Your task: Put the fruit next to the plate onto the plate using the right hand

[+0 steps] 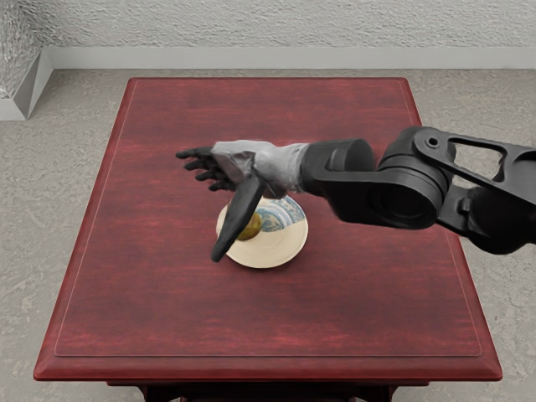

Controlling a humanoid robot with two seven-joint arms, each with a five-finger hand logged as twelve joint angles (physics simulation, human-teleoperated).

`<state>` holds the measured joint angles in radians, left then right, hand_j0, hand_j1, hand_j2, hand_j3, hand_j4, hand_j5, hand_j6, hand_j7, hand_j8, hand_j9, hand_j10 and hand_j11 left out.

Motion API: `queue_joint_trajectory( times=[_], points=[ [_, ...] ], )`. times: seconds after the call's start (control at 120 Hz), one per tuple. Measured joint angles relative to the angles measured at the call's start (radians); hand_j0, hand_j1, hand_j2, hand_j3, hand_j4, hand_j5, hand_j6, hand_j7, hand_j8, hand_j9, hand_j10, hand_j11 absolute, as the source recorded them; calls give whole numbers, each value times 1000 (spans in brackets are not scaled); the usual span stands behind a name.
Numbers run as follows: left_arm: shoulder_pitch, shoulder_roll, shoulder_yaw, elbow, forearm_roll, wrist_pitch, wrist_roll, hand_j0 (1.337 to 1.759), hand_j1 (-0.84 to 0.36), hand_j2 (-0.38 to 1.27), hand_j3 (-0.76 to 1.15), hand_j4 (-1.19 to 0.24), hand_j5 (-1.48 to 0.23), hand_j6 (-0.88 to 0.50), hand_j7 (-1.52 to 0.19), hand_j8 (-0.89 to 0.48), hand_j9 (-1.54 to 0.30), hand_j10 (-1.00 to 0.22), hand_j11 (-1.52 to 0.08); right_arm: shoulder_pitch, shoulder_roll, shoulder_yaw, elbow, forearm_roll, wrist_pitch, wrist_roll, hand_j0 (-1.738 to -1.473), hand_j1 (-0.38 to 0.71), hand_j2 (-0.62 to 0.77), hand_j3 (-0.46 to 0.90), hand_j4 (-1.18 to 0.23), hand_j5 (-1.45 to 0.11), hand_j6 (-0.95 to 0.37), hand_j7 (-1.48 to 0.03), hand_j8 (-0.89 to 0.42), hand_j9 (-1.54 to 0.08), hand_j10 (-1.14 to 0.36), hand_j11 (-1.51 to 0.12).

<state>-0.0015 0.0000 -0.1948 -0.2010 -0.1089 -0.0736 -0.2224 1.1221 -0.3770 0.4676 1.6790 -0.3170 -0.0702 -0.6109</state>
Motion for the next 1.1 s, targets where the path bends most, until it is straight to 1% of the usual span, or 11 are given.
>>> queue_joint_trajectory(
  times=[0.092, 0.158, 0.283, 0.35, 0.442, 0.575, 0.725, 0.858, 1.1],
  points=[
    [0, 0, 0, 0, 0, 0, 0, 1658, 337, 2, 0, -10, -13, -10, -13, -10, -13, -10, -13, -113, -56, 136, 3, 77, 203, 0, -1658, -344, 3, 0, -6, -7, -5, -7, -4, -7, -5, -7],
    [0, 0, 0, 0, 0, 0, 0, 1658, 337, 2, 0, -10, -13, -10, -13, -10, -13, -10, -13, -163, -116, 203, 3, 159, 335, 0, -1658, -345, 2, 0, -4, -5, -4, -5, -3, -5, -4, -5],
    [0, 0, 0, 0, 0, 0, 0, 1658, 337, 2, 0, -10, -13, -10, -13, -10, -13, -10, -13, -205, -223, 278, -1, 269, 489, 0, -1658, -347, 1, 0, -2, -3, -2, -3, -2, -3, -2, -3],
    [0, 0, 0, -1, 0, 0, 0, 1658, 337, 2, 0, -10, -13, -10, -13, -10, -13, -10, -13, -214, -271, 296, -9, 298, 545, 0, -1658, -348, 1, 0, -2, -2, -1, -2, -1, -2, -1, -2],
    [0, 0, 0, -1, 0, 0, 0, 1658, 337, 2, 0, -10, -13, -10, -13, -10, -13, -10, -13, -226, -347, 308, -30, 389, 618, 0, -1658, -348, 1, 0, -1, -1, -1, -1, -1, -1, -1, -1],
    [-3, 0, 0, 0, 0, 0, 0, 1658, 337, 2, 0, -10, -13, -10, -13, -10, -13, -10, -13, -248, -448, 314, -72, 475, 664, 0, -1658, -349, 1, 0, 0, -1, 0, -1, 0, -1, 0, -1],
    [-3, 0, 0, 0, 0, 0, 0, 1658, 337, 2, 0, -10, -13, -10, -13, -10, -13, -10, -13, -297, -543, 316, -120, 572, 677, 0, -1658, -349, 1, 0, 0, 0, 1, 0, 1, 0, 0, 0],
    [-2, 0, 0, 0, 0, 0, 0, 1658, 337, 2, 0, -10, -13, -10, -13, -10, -13, -10, -13, -320, -596, 316, -157, 596, 680, 0, -1658, -349, 1, 0, 0, 0, 1, 0, 1, 0, 1, 0],
    [0, 0, 0, 0, 1, 0, 0, 1658, 337, 2, 0, -10, -13, -10, -13, -10, -13, -10, -13, -330, -661, 316, -212, 608, 682, 0, -1658, -349, 0, 0, 0, 0, 3, 0, 2, 0, 1, 0]
  ],
)
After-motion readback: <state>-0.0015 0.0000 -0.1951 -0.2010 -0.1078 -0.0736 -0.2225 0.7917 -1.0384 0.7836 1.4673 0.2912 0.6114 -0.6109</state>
